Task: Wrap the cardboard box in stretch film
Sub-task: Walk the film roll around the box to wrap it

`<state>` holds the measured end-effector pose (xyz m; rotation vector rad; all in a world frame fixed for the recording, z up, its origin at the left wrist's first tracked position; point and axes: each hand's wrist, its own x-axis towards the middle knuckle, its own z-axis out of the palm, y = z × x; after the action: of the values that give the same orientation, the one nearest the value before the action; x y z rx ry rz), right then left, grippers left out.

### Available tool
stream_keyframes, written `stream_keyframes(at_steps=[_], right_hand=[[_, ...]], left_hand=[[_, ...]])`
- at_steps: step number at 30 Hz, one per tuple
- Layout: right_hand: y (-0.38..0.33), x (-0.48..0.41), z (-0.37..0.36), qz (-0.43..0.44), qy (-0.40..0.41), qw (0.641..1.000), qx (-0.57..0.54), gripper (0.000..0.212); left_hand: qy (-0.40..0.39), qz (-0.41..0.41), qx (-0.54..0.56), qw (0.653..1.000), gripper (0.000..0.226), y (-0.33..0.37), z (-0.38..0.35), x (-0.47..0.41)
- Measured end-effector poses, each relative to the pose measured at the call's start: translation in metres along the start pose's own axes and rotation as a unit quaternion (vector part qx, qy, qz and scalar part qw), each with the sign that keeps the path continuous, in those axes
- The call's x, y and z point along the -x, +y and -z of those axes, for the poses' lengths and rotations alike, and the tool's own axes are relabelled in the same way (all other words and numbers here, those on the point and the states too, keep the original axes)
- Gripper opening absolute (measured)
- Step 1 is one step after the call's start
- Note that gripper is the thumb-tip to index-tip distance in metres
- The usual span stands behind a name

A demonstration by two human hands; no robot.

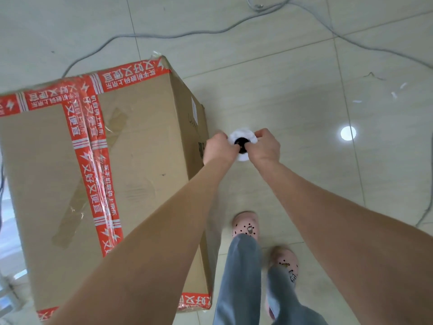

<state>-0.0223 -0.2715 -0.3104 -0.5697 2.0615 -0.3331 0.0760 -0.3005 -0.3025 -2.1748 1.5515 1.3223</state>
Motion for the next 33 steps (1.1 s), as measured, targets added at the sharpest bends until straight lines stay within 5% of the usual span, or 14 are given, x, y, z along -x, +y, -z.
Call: stream_keyframes(at_steps=[6,16,19,24,28,30,33], right_hand=[[0.001,-0.002,0.000,0.004,-0.003,1.000,0.007,0.027],[-0.010,-0.007,0.013,0.046,-0.005,0.994,0.103,0.019],[-0.021,-0.015,0.021,0.066,-0.010,0.988,0.141,0.019],[-0.052,-0.037,0.028,0.173,-0.015,0.956,0.235,0.029],[-0.064,-0.047,0.026,0.173,-0.025,0.963,0.206,0.035],[-0.064,-0.050,0.026,0.114,-0.035,0.978,0.169,0.035],[-0.066,-0.053,0.028,0.091,-0.046,0.984,0.148,0.033]], left_hand=[[0.043,-0.177,-0.192,0.964,0.026,0.014,0.007,-0.008],[0.031,-0.243,-0.332,0.911,0.026,0.037,0.009,-0.017],[0.029,-0.214,-0.311,0.926,0.022,0.045,0.012,-0.023],[0.072,-0.064,-0.121,0.988,0.011,0.052,0.020,-0.032],[0.094,0.076,0.017,0.993,0.015,0.053,0.022,-0.035],[0.084,0.084,0.007,0.993,0.021,0.055,0.024,-0.036],[0.079,-0.019,-0.095,0.992,0.028,0.060,0.026,-0.042]])
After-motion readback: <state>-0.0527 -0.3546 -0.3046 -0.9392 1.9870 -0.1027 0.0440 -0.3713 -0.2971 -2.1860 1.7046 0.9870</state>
